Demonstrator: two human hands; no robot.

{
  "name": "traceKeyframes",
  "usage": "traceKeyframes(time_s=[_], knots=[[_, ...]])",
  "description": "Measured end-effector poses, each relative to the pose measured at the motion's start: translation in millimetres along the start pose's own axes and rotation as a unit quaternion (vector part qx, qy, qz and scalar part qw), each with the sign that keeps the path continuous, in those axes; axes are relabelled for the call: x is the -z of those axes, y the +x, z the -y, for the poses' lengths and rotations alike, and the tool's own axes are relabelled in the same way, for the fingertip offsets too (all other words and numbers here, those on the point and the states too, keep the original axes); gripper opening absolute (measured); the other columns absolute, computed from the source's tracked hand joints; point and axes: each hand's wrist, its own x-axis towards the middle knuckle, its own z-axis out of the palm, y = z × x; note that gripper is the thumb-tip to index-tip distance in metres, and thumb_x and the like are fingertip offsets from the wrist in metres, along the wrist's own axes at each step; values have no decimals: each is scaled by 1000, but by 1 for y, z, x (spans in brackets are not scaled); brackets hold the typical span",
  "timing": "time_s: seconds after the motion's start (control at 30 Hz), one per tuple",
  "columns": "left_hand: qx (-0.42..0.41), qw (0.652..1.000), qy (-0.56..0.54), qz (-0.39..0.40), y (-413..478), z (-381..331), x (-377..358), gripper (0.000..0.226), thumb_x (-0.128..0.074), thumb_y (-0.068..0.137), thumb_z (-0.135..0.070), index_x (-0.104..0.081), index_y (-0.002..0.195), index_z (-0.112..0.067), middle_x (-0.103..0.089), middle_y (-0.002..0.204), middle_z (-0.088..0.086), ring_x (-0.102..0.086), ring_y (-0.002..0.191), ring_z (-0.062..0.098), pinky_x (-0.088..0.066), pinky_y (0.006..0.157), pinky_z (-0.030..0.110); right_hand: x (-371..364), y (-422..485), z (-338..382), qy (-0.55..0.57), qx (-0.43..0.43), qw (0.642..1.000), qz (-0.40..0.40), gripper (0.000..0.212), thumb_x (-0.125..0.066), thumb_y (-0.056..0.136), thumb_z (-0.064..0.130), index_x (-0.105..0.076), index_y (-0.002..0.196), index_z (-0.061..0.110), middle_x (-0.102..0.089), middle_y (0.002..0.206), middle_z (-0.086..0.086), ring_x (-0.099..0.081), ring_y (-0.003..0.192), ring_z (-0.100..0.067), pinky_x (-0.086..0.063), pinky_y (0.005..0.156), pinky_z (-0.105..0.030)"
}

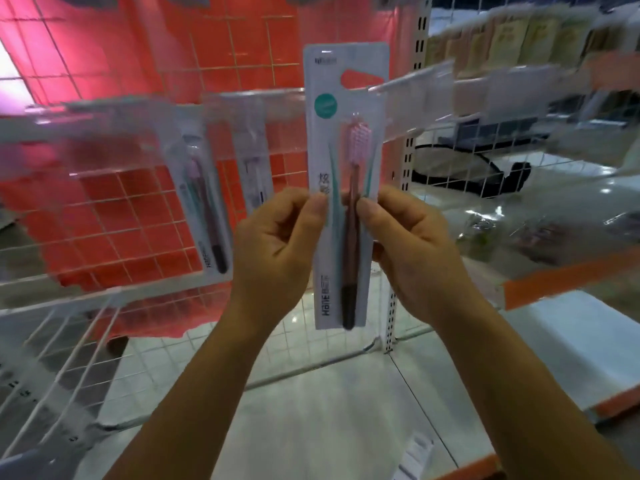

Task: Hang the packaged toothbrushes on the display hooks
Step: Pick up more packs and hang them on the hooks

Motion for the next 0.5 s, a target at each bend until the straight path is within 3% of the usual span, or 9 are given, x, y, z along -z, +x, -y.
traceKeyframes(time_s=[0.1,0.17,0.33,0.5], knots=[[-30,1000,8,-1,-10,2,5,17,-48,94,-26,-57,81,-32,-56,63,-13,-54,59,7,-43,53,13,-5,-8,-9,17,20,1000,14,22,-48,90,21,-66,100,15,-68,91,1,-66,90,-18,-58,80,-36],[-44,999,21,2,-20,3,8,16,-50,94,-26,-57,81,-32,-57,63,-2,-55,60,18,-45,52,22,-9,-15,-16,24,30,999,18,21,-47,91,20,-65,100,15,-69,89,4,-67,87,-15,-57,75,-30],[-10,1000,-2,20,-39,12,18,11,-53,92,-34,-61,85,-33,-61,71,11,-59,62,36,-50,52,50,-18,-28,-31,32,33,999,14,22,-49,93,18,-64,108,14,-71,95,4,-68,91,-14,-55,74,-26],[25,999,-5,40,-45,17,30,21,-54,90,-40,-64,88,-21,-63,75,20,-60,66,41,-50,55,56,-30,-28,-41,24,15,1000,-7,22,-51,93,21,-66,108,14,-69,99,-5,-66,94,-19,-55,75,-29]])
